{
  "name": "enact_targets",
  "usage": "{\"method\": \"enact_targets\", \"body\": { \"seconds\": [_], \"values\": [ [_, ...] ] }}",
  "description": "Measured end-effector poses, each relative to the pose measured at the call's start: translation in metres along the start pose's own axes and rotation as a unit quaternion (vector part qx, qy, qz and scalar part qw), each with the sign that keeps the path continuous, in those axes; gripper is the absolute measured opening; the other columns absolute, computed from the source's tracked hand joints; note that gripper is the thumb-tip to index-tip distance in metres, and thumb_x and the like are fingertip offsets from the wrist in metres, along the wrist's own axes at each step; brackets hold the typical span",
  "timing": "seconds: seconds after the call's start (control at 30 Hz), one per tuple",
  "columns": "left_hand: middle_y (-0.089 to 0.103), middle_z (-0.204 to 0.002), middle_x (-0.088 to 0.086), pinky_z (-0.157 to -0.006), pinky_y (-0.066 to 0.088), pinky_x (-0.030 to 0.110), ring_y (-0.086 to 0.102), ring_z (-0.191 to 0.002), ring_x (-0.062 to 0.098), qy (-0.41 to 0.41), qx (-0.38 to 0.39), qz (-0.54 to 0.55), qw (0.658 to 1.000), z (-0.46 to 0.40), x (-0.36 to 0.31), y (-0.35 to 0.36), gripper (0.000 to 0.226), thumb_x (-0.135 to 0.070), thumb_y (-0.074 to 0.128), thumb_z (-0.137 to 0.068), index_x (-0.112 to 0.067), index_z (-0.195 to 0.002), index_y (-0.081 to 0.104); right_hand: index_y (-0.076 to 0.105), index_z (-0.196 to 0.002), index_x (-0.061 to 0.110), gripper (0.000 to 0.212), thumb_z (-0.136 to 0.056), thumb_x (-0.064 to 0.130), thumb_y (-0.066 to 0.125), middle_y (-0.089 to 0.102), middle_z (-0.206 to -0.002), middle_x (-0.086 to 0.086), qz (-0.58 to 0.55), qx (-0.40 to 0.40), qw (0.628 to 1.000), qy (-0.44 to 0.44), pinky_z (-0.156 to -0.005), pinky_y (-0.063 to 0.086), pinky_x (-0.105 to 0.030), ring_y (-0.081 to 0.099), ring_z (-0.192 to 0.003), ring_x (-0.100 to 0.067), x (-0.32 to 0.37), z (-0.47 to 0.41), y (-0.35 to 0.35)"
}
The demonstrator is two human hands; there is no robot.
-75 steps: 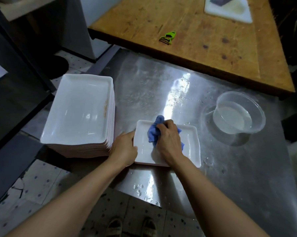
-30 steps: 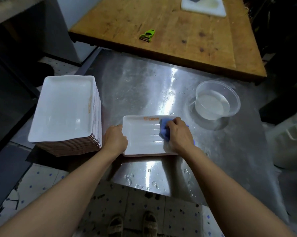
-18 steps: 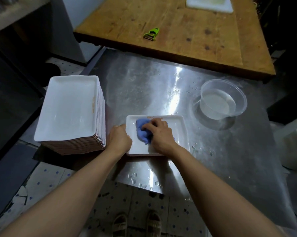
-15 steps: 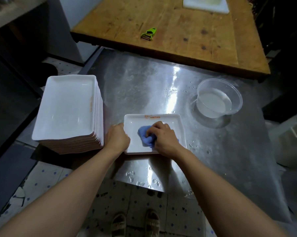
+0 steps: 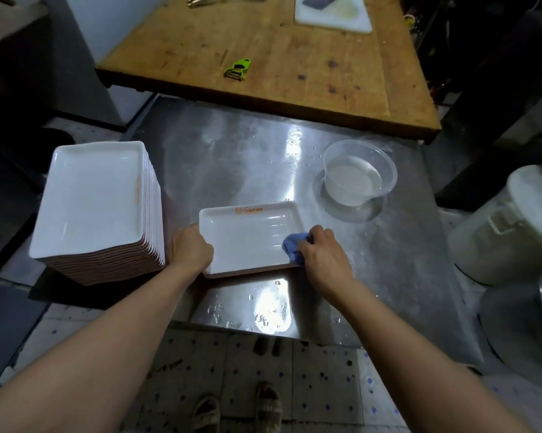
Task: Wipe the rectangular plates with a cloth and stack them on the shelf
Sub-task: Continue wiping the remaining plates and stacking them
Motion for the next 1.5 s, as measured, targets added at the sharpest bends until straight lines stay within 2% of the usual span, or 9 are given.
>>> {"method": "enact_targets", "body": {
  "seconds": [0.1,0.2,0.43,0.57,0.77,1.0,1.23,1.43,1.5],
  "values": [
    [0.059,-0.116,0.023,-0.076,0.044,0.035,0.055,-0.106,0.04,-0.018,-0.01,-0.029,0.999,0.007,-0.002,-0.003,0.036,0.005,0.057,-0.077,0.004,-0.112,0.057,0.052,-0.108,-0.001,0.029,-0.091,0.014,0.034,0.048,-0.109,-0.012,0.0,-0.034,0.998,0.047,-0.061,0.033,-0.027,0.053,-0.092,-0.029,-0.004,0.011,-0.012],
    [0.041,-0.13,0.019,-0.091,0.041,0.044,0.045,-0.118,0.038,-0.012,-0.046,-0.071,0.996,0.019,-0.009,-0.007,0.049,-0.011,0.055,-0.088,-0.005,-0.133,0.037,0.059,-0.105,0.003,0.021,-0.088,0.008,0.047,0.05,-0.109,-0.014,-0.098,-0.088,0.986,0.099,-0.077,0.044,-0.033,0.05,-0.102,-0.03,-0.024,0.024,-0.016],
    [0.054,-0.109,0.003,-0.075,0.042,0.034,0.044,-0.11,0.022,0.286,-0.033,-0.148,0.946,0.056,-0.07,0.027,0.037,-0.045,0.064,-0.083,-0.016,-0.105,0.067,0.063,-0.084,-0.003,0.017,-0.074,-0.008,0.051,0.066,-0.081,-0.014,-0.383,-0.115,0.883,0.245,-0.063,0.052,-0.033,0.061,-0.074,-0.029,-0.064,0.045,-0.032],
    [0.056,-0.074,0.004,-0.044,0.025,0.023,0.054,-0.078,0.025,0.346,-0.04,-0.233,0.908,0.069,-0.082,0.044,0.014,-0.012,0.08,-0.066,-0.01,-0.066,0.066,0.063,-0.089,-0.006,0.018,-0.076,-0.01,0.051,0.059,-0.079,-0.009,-0.399,-0.118,0.872,0.256,-0.046,0.037,-0.005,0.05,-0.066,-0.016,-0.069,0.051,-0.035],
    [0.057,-0.076,0.0,-0.048,0.019,0.023,0.055,-0.076,0.025,0.343,-0.038,-0.218,0.913,0.064,-0.079,0.045,0.008,-0.003,0.07,-0.072,-0.011,-0.07,0.069,0.065,-0.088,-0.003,0.022,-0.076,-0.011,0.048,0.065,-0.085,-0.014,-0.419,-0.134,0.856,0.272,-0.046,0.037,-0.007,0.051,-0.067,-0.015,-0.075,0.058,-0.033],
    [0.053,-0.079,0.008,-0.048,0.028,0.029,0.056,-0.072,0.031,0.392,-0.123,-0.109,0.905,0.072,-0.098,0.0,0.018,-0.01,0.071,-0.077,-0.009,-0.074,0.053,0.067,-0.088,0.006,0.024,-0.076,-0.006,0.05,0.067,-0.081,-0.01,-0.438,-0.156,0.842,0.275,-0.067,0.048,-0.027,0.062,-0.078,-0.025,-0.074,0.057,-0.054],
    [0.064,-0.087,0.012,-0.062,0.032,0.034,0.058,-0.081,0.037,0.305,-0.14,-0.035,0.941,0.062,-0.125,-0.057,0.017,-0.029,0.048,-0.096,-0.013,-0.098,0.053,0.069,-0.089,0.014,0.027,-0.083,-0.003,0.048,0.066,-0.077,-0.006,-0.453,-0.23,0.825,0.247,-0.054,0.051,-0.021,0.063,-0.066,-0.019,-0.072,0.055,-0.103],
    [0.053,-0.063,-0.004,-0.054,0.034,0.024,0.048,-0.058,0.01,0.264,-0.047,0.248,0.931,0.078,-0.151,-0.092,0.016,-0.018,0.054,-0.093,-0.015,-0.077,0.053,0.068,-0.095,0.018,0.027,-0.083,0.002,0.05,0.064,-0.087,-0.005,-0.447,-0.338,0.805,0.197,-0.069,0.054,-0.032,0.064,-0.079,-0.022,-0.072,0.056,-0.167],
    [0.055,-0.063,-0.001,-0.059,0.038,0.026,0.048,-0.056,0.014,0.239,0.009,0.334,0.912,0.082,-0.159,-0.091,0.018,-0.017,0.054,-0.093,-0.016,-0.075,0.056,0.069,-0.096,0.016,0.027,-0.081,0.001,0.053,0.06,-0.09,0.001,-0.431,-0.375,0.804,0.166,-0.071,0.046,-0.016,0.06,-0.082,-0.015,-0.068,0.059,-0.192]
  ]
}}
Point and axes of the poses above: each hand's wrist, its own z-axis away from the middle knuckle, its own y-axis out of the palm, x = y × z, the point moved 7 cm from there along -z, towards the middle knuckle
